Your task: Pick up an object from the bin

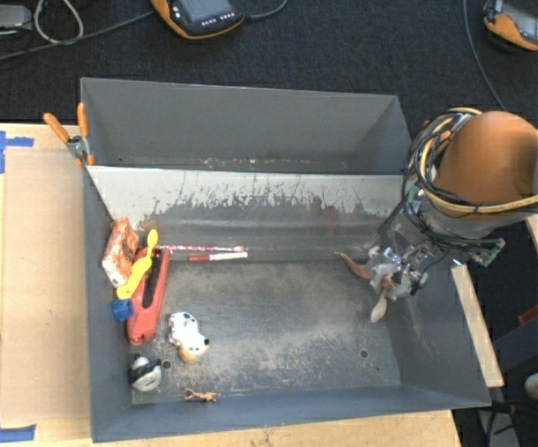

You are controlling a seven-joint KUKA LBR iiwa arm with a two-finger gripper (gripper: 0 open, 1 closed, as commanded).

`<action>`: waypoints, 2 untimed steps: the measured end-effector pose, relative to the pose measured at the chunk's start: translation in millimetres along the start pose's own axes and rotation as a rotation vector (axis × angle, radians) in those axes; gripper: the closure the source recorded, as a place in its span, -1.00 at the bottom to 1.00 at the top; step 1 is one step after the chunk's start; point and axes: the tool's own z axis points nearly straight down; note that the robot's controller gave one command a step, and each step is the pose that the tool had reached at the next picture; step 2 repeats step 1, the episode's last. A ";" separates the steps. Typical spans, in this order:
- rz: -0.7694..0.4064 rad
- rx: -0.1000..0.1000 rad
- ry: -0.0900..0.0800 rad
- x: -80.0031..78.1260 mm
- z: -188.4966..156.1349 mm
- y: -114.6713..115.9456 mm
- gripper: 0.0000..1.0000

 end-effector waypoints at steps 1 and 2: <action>0.004 -0.002 0.000 -0.2 -76.9 1.0 1.00; 0.004 -0.002 0.000 -0.2 -76.9 1.0 1.00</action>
Offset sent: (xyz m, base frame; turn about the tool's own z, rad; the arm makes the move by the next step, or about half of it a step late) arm 0.0020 -0.0045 0.2077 0.0227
